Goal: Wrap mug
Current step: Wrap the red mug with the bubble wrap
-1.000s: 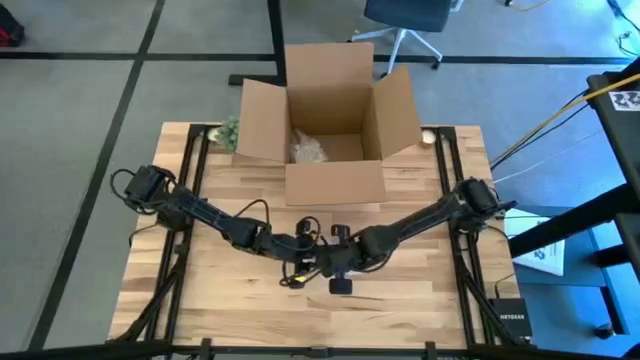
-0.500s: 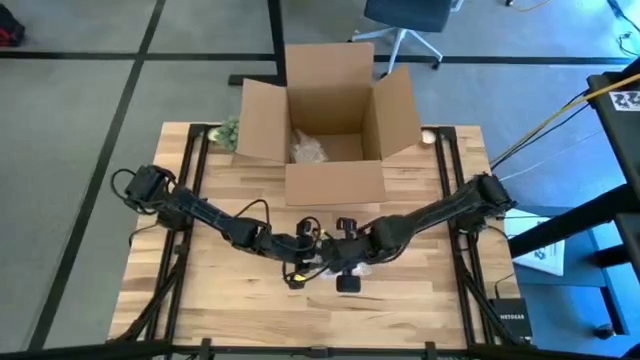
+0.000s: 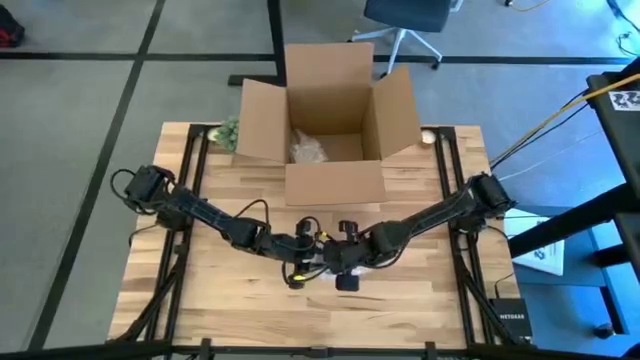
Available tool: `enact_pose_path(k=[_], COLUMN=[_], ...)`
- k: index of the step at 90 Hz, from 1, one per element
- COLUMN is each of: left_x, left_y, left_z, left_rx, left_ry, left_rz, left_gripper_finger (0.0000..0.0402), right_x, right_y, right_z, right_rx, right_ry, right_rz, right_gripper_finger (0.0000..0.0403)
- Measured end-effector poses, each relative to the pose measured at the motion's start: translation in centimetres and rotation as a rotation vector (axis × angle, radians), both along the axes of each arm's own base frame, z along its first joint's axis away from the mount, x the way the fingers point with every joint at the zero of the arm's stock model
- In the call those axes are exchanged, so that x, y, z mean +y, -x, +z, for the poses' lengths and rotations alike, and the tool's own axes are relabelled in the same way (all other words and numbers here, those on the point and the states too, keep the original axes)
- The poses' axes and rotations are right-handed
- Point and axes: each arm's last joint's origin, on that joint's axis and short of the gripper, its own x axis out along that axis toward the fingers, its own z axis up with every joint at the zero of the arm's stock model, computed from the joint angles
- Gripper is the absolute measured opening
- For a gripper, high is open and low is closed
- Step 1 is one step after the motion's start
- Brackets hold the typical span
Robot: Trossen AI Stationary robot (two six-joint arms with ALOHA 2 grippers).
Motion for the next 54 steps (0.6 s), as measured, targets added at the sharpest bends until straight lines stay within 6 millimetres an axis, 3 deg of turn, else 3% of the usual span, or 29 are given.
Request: enact_pose_path(k=[14, 34, 45, 54], left_x=[0.0, 0.0, 0.0, 0.0], left_y=[0.0, 0.0, 0.0, 0.0], left_z=[0.0, 0.0, 0.0, 0.0], left_rx=[0.001, 0.003, 0.002, 0.002], left_ry=[0.000, -0.001, -0.001, -0.001], left_rz=[-0.001, -0.001, -0.001, -0.002], left_gripper_finger=[0.0127, 0.0127, 0.0127, 0.0127], right_x=[0.1, 0.0, 0.1, 0.4], right_y=[-0.2, 0.4, 0.0, -0.5], right_z=[1.7, 6.5, 6.7, 5.6], right_rx=[0.003, -0.030, -0.077, -0.082], right_ry=[-0.006, -0.012, -0.030, -0.064], right_rz=[0.029, 0.045, 0.043, 0.035], right_gripper_finger=[0.0001, 0.0001, 0.0001, 0.0001])
